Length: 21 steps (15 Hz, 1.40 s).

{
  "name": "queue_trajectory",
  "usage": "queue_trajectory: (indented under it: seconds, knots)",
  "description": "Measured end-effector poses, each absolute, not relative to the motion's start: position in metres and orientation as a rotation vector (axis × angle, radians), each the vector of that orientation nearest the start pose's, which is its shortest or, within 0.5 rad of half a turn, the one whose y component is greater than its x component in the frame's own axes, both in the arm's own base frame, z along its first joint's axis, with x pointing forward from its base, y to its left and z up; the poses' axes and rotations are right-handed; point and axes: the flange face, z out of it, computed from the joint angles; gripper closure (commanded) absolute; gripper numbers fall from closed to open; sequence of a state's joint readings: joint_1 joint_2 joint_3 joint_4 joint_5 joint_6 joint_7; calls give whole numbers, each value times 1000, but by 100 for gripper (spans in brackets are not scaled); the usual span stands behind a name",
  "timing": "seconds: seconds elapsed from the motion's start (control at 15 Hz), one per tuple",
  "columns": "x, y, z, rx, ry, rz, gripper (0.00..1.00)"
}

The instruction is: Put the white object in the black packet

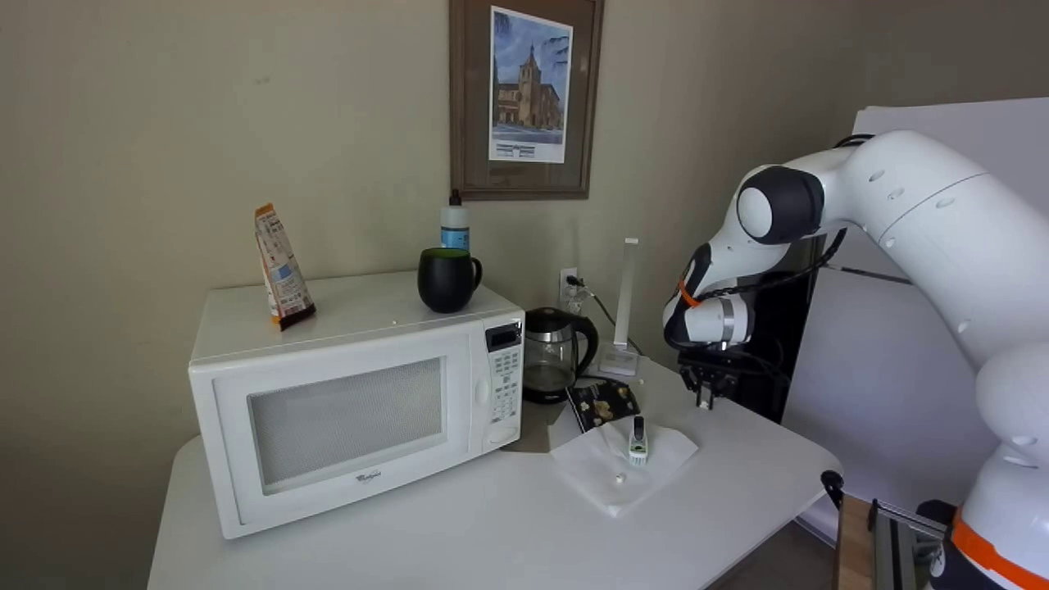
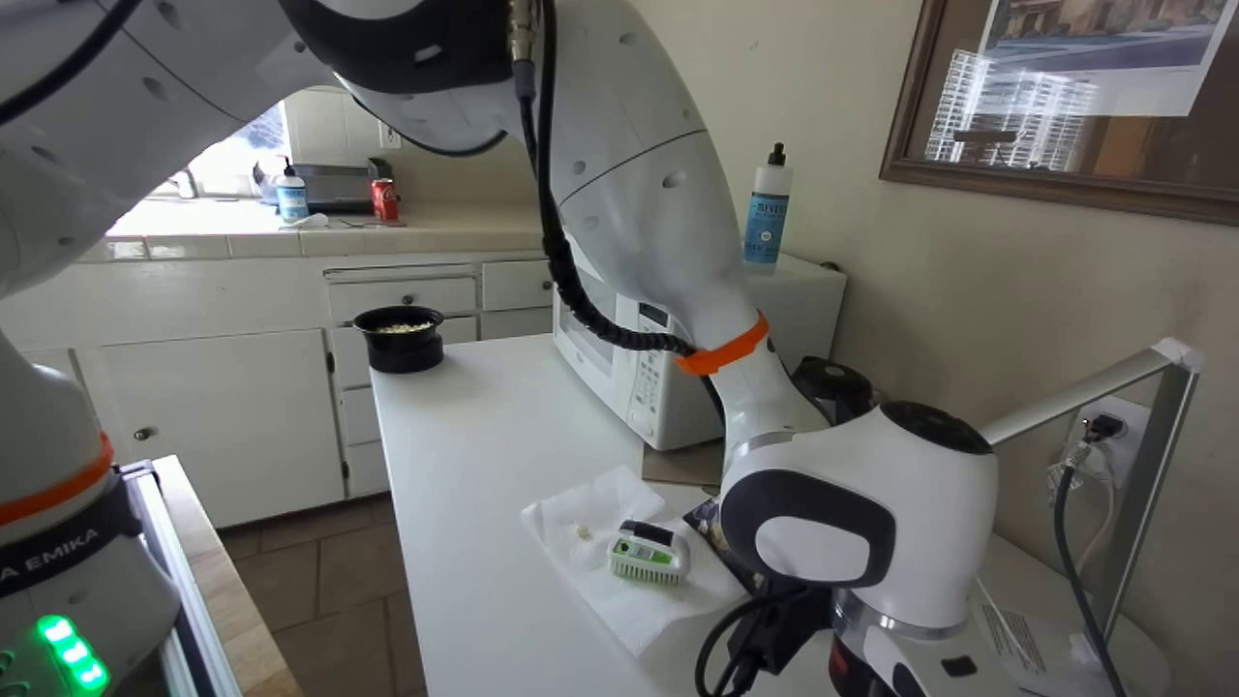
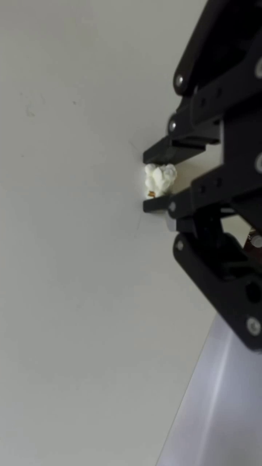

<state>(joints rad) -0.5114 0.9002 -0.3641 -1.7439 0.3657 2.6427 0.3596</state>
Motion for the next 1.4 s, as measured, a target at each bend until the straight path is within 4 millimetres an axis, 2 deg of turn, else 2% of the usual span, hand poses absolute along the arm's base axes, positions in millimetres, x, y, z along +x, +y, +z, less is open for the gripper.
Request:
queue_trajectory:
  seconds: [0.2, 0.67, 1.0, 1.13, 1.33, 1.4]
  knots:
    - [424, -498, 93, -2471, 2113, -90, 66]
    - [427, -498, 93, -2471, 2108, -94, 75]
    - [428, -497, 93, -2471, 2105, -96, 71]
    - [428, -497, 93, -2471, 2105, -96, 75]
    - [429, -497, 93, -2471, 2103, -97, 98]
    - [430, -496, 93, -2472, 2102, -98, 96]
